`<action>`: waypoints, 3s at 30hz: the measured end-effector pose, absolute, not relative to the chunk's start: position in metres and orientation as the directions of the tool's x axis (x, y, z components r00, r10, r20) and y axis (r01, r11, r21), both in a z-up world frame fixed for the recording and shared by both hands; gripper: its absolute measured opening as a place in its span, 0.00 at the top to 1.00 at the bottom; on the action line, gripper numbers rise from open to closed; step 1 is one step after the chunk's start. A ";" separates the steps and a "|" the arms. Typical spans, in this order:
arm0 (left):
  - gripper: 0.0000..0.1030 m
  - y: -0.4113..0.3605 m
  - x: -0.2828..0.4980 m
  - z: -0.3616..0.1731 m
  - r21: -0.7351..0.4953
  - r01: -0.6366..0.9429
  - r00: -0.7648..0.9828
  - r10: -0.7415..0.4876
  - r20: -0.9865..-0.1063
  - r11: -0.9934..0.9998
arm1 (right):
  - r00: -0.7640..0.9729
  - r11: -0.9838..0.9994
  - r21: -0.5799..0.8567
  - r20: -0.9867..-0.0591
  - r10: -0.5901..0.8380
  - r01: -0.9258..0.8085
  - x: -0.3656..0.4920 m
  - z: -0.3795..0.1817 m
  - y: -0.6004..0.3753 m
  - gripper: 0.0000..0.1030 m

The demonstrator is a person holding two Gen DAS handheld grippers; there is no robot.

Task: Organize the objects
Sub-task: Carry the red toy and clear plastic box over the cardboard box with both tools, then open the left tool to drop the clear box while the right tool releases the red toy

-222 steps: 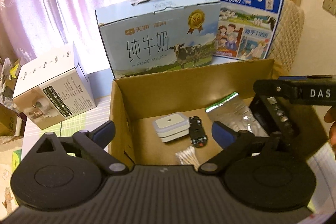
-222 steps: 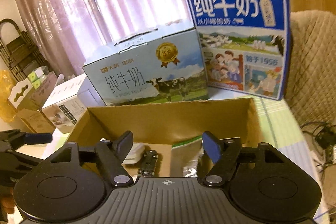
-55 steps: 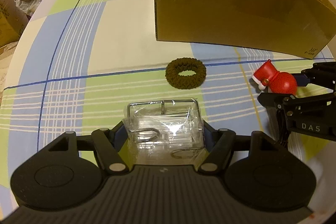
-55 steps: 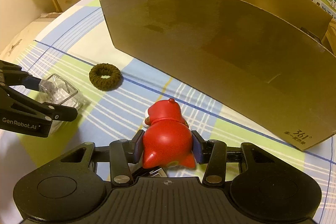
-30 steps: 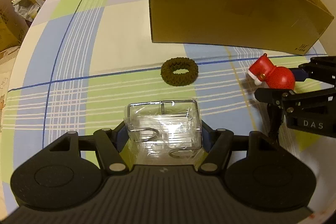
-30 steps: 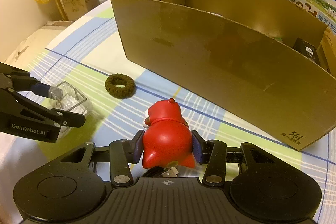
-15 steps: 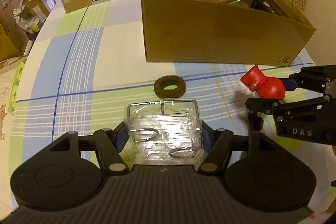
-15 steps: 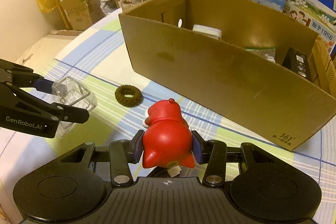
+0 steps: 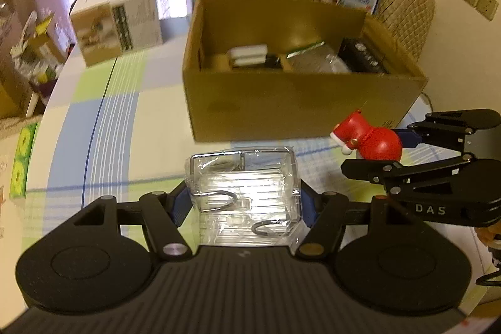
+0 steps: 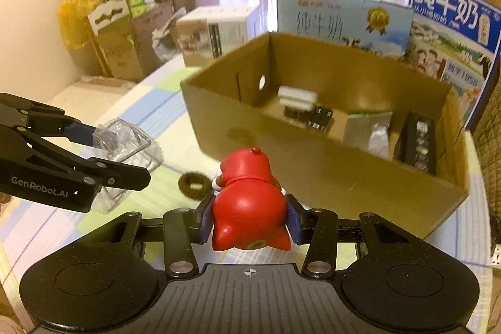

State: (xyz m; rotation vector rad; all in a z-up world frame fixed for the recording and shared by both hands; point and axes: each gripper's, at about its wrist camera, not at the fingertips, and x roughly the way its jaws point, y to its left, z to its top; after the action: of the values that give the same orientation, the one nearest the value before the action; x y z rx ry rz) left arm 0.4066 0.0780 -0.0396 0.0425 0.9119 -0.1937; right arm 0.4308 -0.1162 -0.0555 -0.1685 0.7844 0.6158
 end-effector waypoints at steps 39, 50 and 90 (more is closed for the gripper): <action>0.38 0.034 0.542 -0.006 0.020 0.271 0.675 -0.176 -0.717 0.962 | 0.611 0.881 0.152 -0.667 0.425 -0.447 0.559 -0.024 -0.145 0.58; 0.38 0.025 0.583 -0.041 0.065 0.315 0.608 -0.149 -0.780 0.947 | 0.521 0.893 0.190 -0.755 0.399 -0.408 0.597 -0.063 -0.140 0.58; 0.24 0.027 0.626 -0.079 0.127 0.330 0.550 -0.082 -0.831 0.935 | 0.434 0.905 0.207 -0.823 0.367 -0.372 0.627 -0.096 -0.131 0.58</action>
State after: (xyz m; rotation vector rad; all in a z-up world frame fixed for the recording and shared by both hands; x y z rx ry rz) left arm 0.6261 0.0271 -0.0795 0.2833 0.9607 -0.2476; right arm 0.6270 -0.1313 -0.0964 -0.0054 1.0228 0.4604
